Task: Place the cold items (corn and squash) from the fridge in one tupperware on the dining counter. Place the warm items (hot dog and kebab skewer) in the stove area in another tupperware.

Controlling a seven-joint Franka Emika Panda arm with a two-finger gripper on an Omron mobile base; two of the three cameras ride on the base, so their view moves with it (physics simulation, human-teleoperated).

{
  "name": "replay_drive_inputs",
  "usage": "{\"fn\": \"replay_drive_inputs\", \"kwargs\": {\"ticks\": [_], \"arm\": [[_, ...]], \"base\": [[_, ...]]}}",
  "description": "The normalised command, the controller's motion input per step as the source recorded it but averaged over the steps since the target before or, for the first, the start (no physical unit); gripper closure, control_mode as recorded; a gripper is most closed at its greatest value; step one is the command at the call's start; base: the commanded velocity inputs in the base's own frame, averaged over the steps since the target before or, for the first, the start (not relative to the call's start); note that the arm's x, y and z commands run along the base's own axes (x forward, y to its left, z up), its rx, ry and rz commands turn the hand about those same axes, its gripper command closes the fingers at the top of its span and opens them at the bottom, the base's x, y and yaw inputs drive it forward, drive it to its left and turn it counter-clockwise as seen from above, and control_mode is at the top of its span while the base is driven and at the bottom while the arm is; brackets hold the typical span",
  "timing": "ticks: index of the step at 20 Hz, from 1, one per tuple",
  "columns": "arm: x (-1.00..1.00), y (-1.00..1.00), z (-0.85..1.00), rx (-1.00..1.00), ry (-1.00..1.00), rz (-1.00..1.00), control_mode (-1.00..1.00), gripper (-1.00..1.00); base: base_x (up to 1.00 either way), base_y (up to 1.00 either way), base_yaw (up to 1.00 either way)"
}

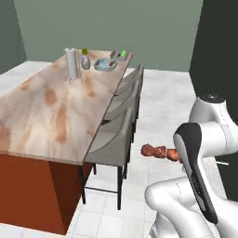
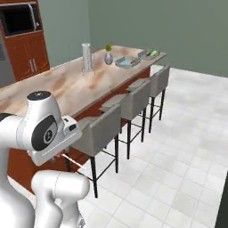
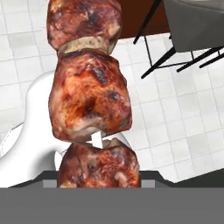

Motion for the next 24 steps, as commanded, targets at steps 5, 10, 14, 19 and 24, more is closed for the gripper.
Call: {"fn": "replay_drive_inputs", "kwargs": {"ticks": [5, 10, 14, 19, 24], "arm": [[0.00, 0.00, 0.00, 0.00, 0.00, 0.00, 1.00, 1.00], [0.00, 0.00, 0.00, 0.00, 0.00, 0.00, 1.00, 1.00], [0.00, 0.00, 0.00, 0.00, 0.00, 0.00, 1.00, 1.00], [0.00, 0.00, 0.00, 0.00, 0.00, 0.00, 1.00, 1.00], [0.00, 0.00, 0.00, 0.00, 0.00, 0.00, 1.00, 1.00]], "base": [[0.28, -0.95, 0.66], [0.05, -1.00, 0.57], [0.00, -1.00, 0.43], [0.34, -1.00, 0.23], [0.91, -1.00, 0.06]]}}
